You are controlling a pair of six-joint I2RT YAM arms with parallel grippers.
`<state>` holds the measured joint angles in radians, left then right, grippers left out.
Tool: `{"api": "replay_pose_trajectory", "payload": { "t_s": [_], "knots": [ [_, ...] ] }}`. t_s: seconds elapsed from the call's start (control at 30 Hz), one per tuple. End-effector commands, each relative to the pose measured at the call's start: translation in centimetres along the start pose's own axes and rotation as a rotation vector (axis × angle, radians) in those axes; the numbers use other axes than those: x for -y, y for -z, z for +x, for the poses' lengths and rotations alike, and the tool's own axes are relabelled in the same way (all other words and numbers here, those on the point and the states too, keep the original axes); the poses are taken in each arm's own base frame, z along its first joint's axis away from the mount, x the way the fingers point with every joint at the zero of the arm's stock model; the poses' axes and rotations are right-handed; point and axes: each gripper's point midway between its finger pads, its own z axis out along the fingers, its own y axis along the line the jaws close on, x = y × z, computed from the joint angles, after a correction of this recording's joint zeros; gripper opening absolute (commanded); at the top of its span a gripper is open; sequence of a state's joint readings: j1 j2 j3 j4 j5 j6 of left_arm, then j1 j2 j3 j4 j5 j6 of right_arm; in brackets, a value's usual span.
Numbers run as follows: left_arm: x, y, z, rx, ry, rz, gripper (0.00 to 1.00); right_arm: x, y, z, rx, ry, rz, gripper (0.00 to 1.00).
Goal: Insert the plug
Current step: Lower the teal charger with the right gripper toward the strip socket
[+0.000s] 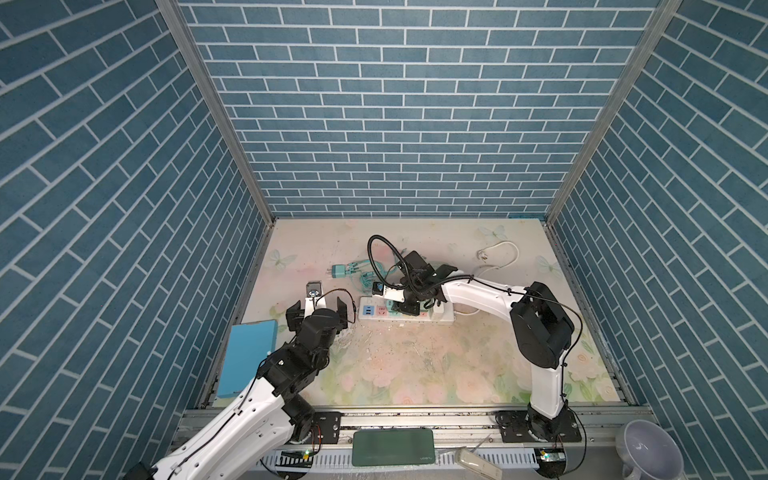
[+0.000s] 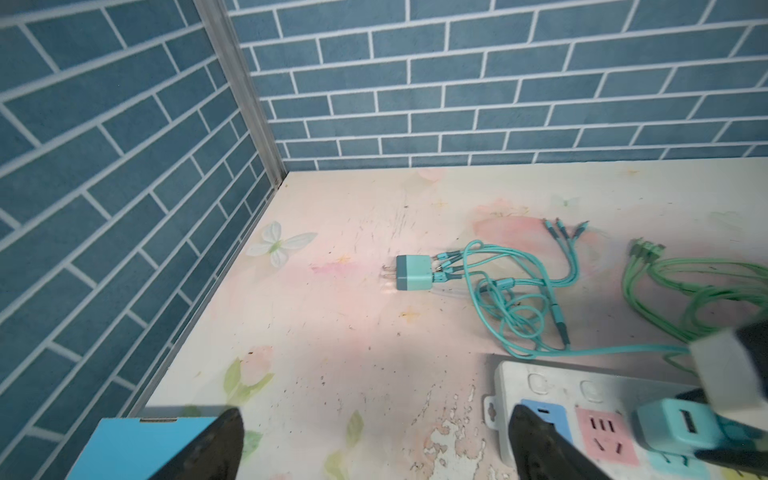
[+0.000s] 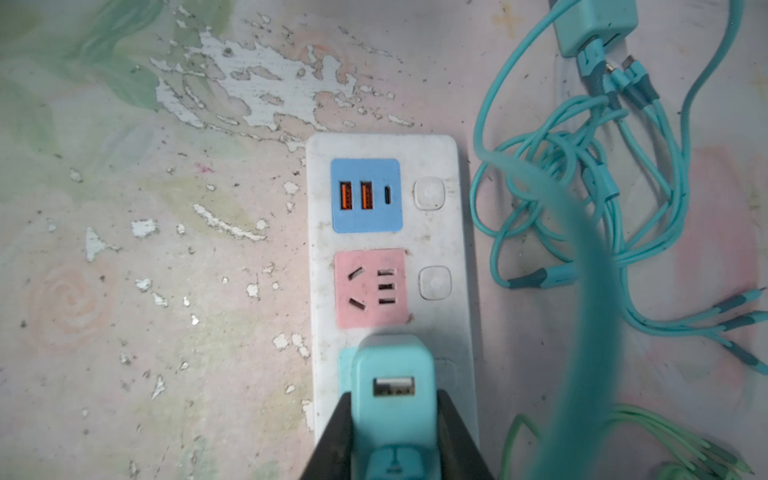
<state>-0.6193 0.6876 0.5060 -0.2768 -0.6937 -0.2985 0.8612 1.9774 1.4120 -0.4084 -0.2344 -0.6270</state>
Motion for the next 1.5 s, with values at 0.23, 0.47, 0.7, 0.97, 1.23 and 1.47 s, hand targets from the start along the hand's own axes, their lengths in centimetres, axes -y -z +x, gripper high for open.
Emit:
{"api": "replay_pose_trajectory", "payload": {
  "t_s": [0.23, 0.47, 0.7, 0.97, 1.23, 1.47],
  "knots": [
    [0.3, -1.9, -0.8, -0.032, 0.058, 0.009, 1.0, -5.9, -4.2, 13.0, -0.347, -0.213, -0.171, 0.0],
    [0.5, -1.8, -0.8, -0.019, 0.079, 0.033, 1.0, -5.0, -3.4, 12.7, -0.324, -0.262, -0.159, 0.0],
    [0.5, -1.4, -1.1, -0.021, 0.071, 0.046, 1.0, -4.2, -2.6, 12.6, -0.376, -0.331, -0.148, 0.0],
    [2.3, -1.6, -1.3, -0.03, 0.056, 0.132, 0.96, -3.5, -1.8, 12.2, -0.341, -0.433, -0.099, 0.0],
    [2.9, -1.6, -1.9, -0.031, 0.039, 0.158, 0.97, -3.7, -2.4, 11.9, -0.264, -0.514, -0.084, 0.0],
    [3.5, -1.7, -2.2, -0.036, 0.033, 0.178, 0.97, -3.3, -3.2, 13.2, -0.205, -0.592, -0.022, 0.0]
  ]
}}
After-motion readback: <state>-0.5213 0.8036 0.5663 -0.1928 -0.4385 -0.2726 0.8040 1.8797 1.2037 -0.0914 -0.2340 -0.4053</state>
